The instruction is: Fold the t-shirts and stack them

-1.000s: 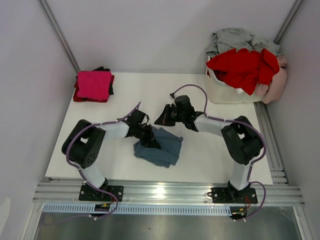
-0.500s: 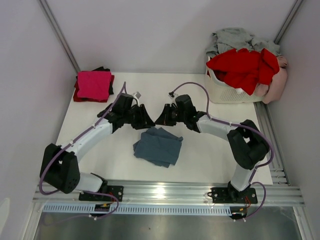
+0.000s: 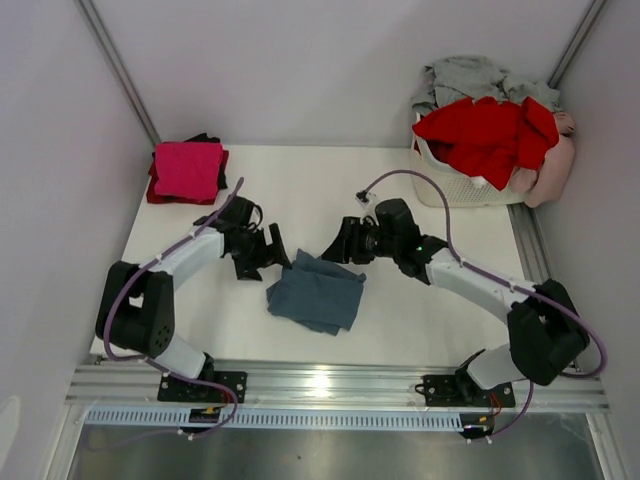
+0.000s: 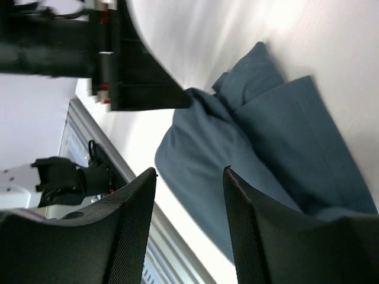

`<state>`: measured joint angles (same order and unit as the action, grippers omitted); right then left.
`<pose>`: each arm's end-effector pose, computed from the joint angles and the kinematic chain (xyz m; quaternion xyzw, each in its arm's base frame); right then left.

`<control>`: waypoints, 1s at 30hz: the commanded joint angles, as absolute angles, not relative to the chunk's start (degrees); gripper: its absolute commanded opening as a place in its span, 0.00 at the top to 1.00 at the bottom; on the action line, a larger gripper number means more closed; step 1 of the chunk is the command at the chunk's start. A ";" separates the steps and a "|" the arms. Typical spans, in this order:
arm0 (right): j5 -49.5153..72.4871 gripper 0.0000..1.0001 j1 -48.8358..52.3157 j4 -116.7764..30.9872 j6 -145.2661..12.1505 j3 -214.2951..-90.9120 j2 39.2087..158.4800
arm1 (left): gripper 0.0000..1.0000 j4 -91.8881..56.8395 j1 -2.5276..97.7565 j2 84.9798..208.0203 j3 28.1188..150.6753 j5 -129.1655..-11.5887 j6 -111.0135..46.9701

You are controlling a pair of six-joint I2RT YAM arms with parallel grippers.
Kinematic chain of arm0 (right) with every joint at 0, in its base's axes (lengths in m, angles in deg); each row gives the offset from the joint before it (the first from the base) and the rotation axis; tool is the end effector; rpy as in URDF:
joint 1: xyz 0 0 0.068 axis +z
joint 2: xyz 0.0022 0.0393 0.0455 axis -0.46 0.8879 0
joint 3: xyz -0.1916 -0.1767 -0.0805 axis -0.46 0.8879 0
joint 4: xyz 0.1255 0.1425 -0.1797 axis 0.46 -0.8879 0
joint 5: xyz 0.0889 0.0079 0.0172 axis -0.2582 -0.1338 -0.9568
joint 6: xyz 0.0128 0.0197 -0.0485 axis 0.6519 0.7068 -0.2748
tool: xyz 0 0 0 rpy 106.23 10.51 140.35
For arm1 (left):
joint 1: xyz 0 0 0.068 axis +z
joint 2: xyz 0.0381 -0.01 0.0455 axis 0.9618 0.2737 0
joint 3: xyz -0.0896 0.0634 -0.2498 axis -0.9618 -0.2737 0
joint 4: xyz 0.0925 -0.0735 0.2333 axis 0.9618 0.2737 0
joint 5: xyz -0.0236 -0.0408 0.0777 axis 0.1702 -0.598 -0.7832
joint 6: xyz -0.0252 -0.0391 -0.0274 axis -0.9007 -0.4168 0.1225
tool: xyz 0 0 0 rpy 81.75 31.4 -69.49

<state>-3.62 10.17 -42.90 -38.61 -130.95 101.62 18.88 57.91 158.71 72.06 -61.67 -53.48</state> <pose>0.2502 0.2098 0.2518 -0.1186 0.8484 0.4254 0.2919 0.2751 -0.0907 0.1955 -0.1129 0.9632 -0.2133 0.1184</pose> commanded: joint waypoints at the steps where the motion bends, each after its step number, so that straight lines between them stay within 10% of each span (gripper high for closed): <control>1: -2.49 0.45 10.41 -47.57 -40.85 -129.10 94.60 | 0.05 23.16 58.29 161.61 74.17 -62.72 -50.06; 16: 1.20 0.34 11.55 -59.88 -35.41 -117.23 77.18 | 0.08 19.91 58.29 169.96 74.62 -55.88 -47.69; 30: 3.40 0.34 12.42 -63.22 -28.81 -118.54 84.55 | 0.17 20.71 47.93 168.74 70.23 -55.18 -50.50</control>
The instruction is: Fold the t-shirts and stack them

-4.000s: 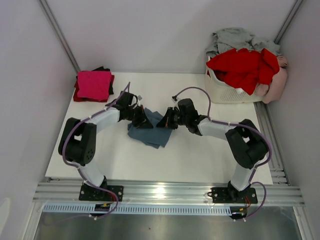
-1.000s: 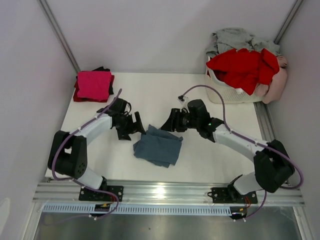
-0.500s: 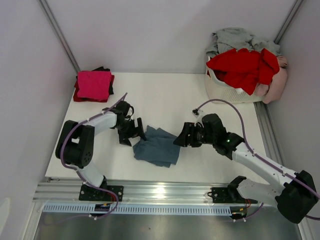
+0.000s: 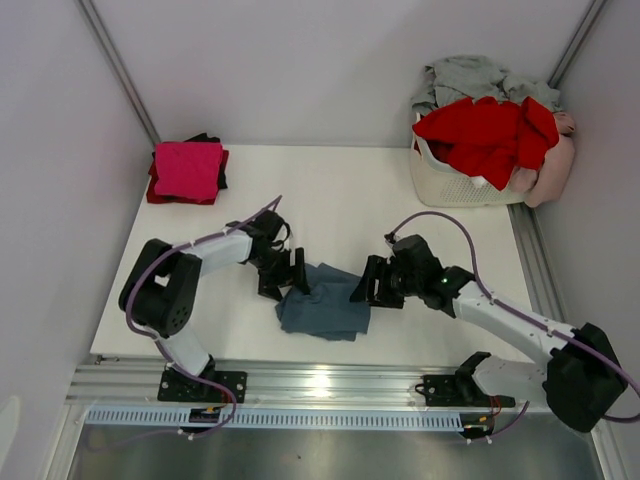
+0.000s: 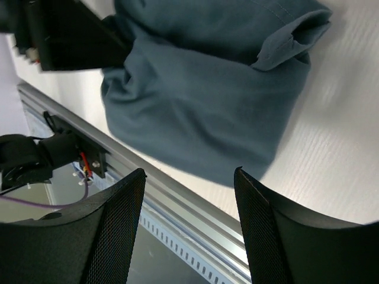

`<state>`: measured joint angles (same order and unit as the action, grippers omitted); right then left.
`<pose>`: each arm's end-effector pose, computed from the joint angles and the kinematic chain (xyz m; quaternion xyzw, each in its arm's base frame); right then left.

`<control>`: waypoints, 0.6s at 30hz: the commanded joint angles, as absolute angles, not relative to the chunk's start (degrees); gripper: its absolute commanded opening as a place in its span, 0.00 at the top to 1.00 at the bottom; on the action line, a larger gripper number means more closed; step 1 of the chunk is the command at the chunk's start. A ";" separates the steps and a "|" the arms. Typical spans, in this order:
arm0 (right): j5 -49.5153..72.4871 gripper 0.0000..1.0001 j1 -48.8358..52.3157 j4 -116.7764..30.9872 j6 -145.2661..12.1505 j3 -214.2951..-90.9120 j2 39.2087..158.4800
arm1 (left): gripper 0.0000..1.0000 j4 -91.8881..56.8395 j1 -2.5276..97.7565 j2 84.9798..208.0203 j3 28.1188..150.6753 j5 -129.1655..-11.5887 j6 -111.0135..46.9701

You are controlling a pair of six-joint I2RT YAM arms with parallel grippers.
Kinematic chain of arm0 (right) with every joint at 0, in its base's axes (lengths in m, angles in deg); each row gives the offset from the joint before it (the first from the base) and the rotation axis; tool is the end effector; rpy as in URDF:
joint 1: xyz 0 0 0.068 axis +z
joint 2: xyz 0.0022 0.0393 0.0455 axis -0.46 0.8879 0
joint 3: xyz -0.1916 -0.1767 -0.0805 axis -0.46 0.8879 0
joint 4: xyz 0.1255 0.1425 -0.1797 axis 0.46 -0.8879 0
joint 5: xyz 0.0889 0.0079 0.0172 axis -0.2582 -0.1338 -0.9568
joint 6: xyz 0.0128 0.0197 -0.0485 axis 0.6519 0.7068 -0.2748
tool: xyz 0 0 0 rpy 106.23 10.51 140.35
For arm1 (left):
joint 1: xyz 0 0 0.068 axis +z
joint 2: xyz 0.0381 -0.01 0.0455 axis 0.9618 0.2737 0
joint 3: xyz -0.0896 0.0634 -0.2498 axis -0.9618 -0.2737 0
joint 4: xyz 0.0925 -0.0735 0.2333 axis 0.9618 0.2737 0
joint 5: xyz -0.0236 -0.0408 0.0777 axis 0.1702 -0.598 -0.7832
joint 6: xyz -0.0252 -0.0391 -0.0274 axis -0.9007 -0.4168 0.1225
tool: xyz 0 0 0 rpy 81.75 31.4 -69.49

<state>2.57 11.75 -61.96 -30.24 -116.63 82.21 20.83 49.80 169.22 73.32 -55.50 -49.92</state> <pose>0.1728 0.1536 0.2278 -0.0239 0.9138 0.3520 0.2012 0.2687 -0.1367 0.1509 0.0235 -0.9745 0.2231 0.0011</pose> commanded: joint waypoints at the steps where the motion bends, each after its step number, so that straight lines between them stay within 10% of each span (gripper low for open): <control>1: 3.39 0.34 12.43 -62.96 -28.81 -118.72 86.21 | 0.18 19.48 47.75 168.39 68.31 -54.48 -50.94; 18: 4.01 0.34 14.36 -60.14 -29.08 -119.68 100.90 | 0.18 8.86 42.74 148.45 51.08 -51.39 -58.67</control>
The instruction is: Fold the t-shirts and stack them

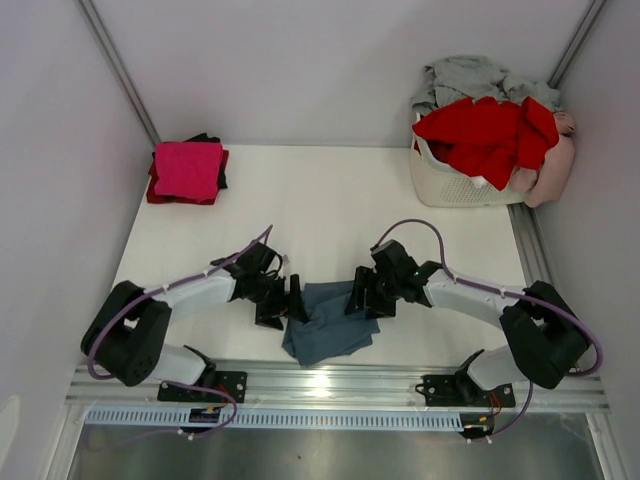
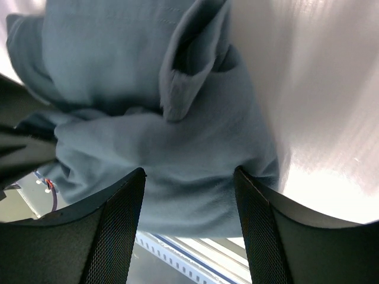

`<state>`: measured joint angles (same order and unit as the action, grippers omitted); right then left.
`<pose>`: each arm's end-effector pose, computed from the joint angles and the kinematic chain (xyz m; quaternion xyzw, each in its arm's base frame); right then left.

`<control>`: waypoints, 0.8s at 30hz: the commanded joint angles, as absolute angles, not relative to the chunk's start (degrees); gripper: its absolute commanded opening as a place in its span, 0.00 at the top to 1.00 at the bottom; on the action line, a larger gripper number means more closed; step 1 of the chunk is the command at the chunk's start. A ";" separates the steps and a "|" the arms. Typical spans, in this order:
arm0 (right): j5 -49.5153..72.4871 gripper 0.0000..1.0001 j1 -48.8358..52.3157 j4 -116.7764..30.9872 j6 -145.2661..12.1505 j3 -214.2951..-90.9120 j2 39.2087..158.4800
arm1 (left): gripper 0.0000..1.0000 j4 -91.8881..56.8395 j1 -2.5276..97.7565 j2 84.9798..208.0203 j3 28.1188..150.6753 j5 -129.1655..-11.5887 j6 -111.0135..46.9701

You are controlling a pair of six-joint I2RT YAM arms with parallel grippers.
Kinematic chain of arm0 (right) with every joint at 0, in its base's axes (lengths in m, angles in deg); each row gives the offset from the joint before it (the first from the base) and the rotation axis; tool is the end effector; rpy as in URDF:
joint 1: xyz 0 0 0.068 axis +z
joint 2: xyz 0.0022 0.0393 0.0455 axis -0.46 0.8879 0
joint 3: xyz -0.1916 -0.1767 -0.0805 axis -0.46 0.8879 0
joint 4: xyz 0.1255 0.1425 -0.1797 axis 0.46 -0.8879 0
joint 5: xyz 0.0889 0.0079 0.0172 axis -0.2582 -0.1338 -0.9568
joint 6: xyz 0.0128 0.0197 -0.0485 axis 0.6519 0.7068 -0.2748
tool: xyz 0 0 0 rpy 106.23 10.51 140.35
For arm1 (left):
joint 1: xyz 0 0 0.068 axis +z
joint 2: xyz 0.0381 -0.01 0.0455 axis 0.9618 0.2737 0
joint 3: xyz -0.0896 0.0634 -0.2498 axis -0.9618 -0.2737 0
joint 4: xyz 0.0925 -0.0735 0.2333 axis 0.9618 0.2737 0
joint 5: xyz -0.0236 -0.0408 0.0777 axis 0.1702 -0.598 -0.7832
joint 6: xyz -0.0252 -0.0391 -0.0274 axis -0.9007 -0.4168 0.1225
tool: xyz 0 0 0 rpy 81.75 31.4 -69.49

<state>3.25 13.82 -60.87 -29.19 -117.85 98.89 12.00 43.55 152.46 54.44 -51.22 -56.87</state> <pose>0.1901 0.1794 0.1693 -0.0123 0.9546 0.2783 0.1054 0.1908 -0.1317 0.1467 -0.0112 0.9597 -0.2809 0.0006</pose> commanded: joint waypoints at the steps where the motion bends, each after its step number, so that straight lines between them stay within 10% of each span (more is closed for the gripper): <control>1: 4.01 0.34 14.54 -60.05 -29.16 -119.77 101.26 | 0.18 8.05 42.65 147.13 49.76 -52.09 -59.54; 24: 3.83 0.34 16.21 -61.29 -31.71 -120.92 103.28 | 0.15 -12.60 39.14 103.98 18.91 -65.71 -72.03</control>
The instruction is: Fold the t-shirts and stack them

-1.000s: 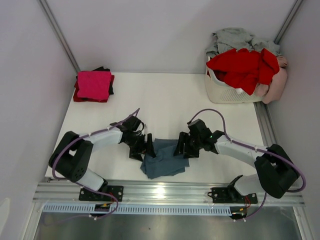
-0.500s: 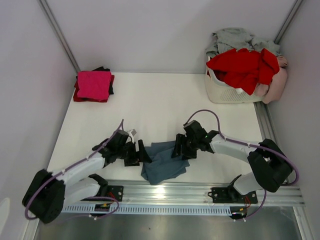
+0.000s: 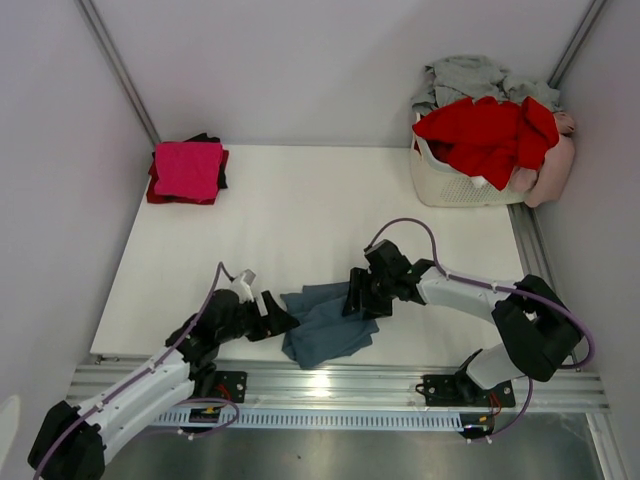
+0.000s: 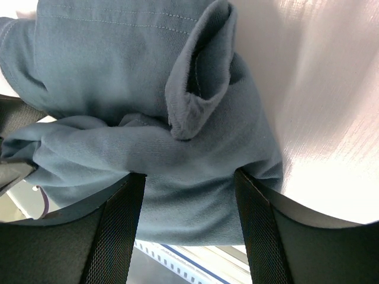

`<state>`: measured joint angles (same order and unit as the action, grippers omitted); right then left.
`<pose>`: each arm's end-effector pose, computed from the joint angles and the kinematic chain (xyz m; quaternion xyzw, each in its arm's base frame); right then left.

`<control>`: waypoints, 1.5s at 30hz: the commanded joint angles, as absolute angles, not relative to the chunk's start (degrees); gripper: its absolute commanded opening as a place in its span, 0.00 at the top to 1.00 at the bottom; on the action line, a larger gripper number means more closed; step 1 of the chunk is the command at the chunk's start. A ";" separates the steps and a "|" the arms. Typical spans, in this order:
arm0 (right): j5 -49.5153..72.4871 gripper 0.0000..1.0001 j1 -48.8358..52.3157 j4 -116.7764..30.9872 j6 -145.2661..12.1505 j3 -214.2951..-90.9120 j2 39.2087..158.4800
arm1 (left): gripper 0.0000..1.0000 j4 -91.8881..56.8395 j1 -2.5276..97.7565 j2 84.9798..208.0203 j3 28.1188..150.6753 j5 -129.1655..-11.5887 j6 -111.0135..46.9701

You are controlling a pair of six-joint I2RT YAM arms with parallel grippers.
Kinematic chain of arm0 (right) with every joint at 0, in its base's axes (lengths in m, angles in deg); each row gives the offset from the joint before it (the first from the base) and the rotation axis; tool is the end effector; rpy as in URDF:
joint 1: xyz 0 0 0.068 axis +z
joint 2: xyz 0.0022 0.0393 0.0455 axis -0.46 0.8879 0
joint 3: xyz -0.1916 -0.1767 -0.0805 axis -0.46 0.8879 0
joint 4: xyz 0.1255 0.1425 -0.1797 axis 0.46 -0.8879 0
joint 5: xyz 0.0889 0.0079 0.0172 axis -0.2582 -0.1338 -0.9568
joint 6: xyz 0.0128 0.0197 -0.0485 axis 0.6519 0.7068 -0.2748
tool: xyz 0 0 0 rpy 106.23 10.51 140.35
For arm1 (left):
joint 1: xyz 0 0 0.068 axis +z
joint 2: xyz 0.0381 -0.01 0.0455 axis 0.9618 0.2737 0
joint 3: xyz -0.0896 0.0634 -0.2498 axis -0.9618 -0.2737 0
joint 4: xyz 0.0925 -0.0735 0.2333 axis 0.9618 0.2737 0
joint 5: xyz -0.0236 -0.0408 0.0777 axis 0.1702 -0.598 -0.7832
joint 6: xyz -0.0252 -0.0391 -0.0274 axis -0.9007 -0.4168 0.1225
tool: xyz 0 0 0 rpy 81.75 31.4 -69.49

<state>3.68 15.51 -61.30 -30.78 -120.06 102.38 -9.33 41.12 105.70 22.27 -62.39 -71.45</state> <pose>0.1927 0.1919 0.1646 -0.0367 0.9582 0.2665 0.0969 0.1064 -0.0809 0.1316 -0.0741 0.8799 -0.3959 0.2519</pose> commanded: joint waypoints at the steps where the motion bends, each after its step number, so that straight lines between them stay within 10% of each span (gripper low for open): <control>1: 3.75 0.34 16.29 -61.20 -31.63 -120.83 103.28 | 0.14 -13.30 38.96 101.44 18.38 -66.15 -72.56; 26: 4.80 0.33 16.65 -63.31 -33.65 -120.04 100.82 | 0.01 -19.44 27.71 105.80 11.08 -71.61 -76.34; 40: 5.59 0.33 16.65 -64.10 -33.21 -119.42 98.63 | 0.01 -20.79 14.88 153.34 34.77 -72.83 -72.66; 44: 6.47 0.34 16.65 -65.15 -33.21 -119.16 97.13 | 0.11 -19.63 13.47 156.35 38.50 -72.84 -71.24; 45: 6.73 0.33 16.65 -65.76 -33.29 -119.07 96.52 | 0.29 -20.16 13.47 155.22 38.15 -72.84 -71.42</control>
<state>6.68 16.16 -64.93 -33.14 -119.19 98.73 -34.34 14.67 152.43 41.54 -70.89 -74.64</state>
